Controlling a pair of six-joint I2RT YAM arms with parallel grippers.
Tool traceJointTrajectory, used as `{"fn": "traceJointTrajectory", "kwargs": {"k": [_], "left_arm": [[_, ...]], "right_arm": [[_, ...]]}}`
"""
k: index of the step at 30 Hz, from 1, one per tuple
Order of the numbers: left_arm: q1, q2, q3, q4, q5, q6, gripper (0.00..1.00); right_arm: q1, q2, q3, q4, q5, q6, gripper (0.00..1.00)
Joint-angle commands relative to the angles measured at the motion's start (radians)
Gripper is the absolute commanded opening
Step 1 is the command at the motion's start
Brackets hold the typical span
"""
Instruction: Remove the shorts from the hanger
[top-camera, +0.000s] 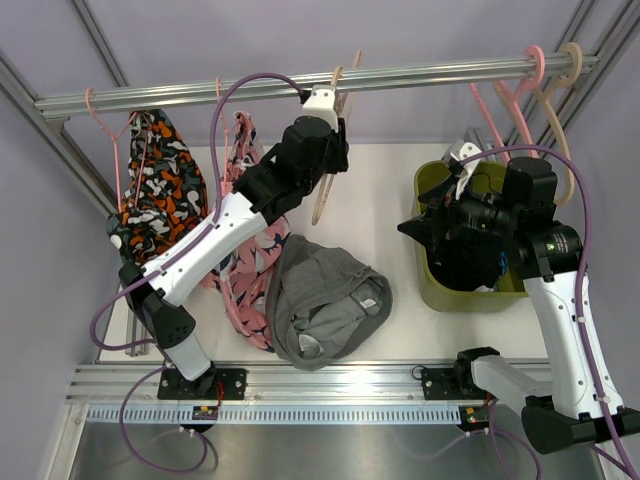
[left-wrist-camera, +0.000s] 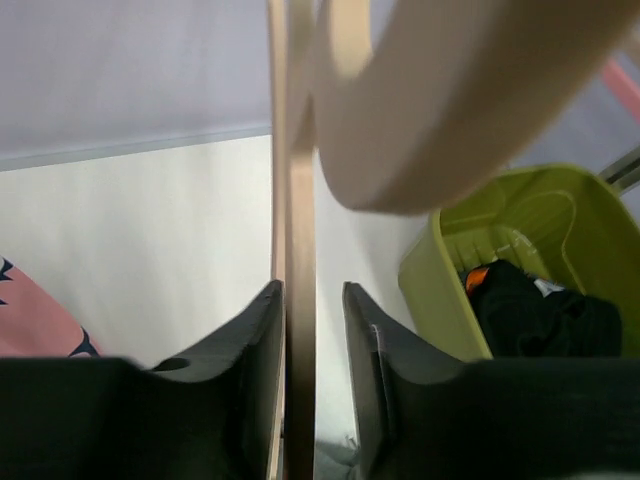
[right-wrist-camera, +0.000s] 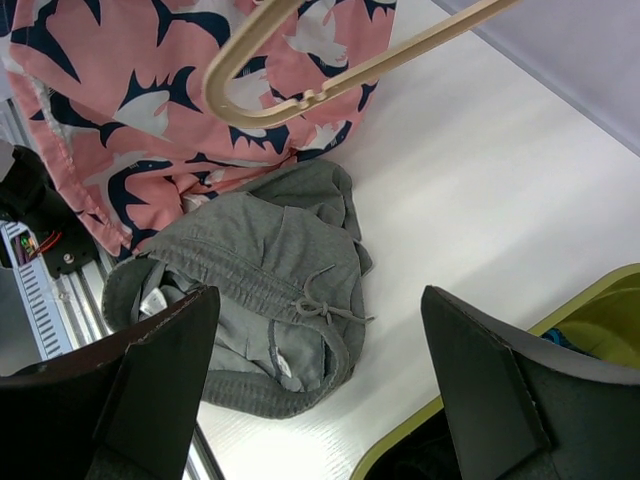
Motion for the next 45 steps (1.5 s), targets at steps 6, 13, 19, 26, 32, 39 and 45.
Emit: {"fn": "traceJointTrajectory", "kwargs": {"k": [6,13,19,26,32,39,45], "left_arm": [[0.002,-0.122,-0.002,0.033,0.119,-0.005,0.66],[0.002,-0.269,-0.087,0.030,0.242,0.038,0.98],[0.002,-0.450,-0.235,-0.001,0.311,0.077,0.99],[0.002,-0.735,-0.554,-0.061,0.296,0.072,0.99],[0.002,-0.977,-0.764,-0.096,0.253,-0.038,0.99],[0.002,-1.128,-0.913,-0.156,0.204,-0.133,0.99],[0.002,-1.148,-0.935,-0.199,0.201,-0.132,0.99]], "right_arm": [[-0.011,0.011,0.053,-0.179,-0.215,-0.257,0.96],[-0.009,0.029,0.002,-0.376,-0.338,-0.600,0.98],[0.004,0.086,-0.044,-0.638,-0.438,-0.988,1.00],[0.340,0.118,-0.240,-0.152,0.069,-0.562,0.99],[0.495,0.146,-0.369,0.023,0.244,-0.519,1.00],[0.701,0.212,-0.446,0.245,0.519,-0.395,0.99],[0.839,0.304,-0.510,0.493,0.747,-0.328,1.00]]}}
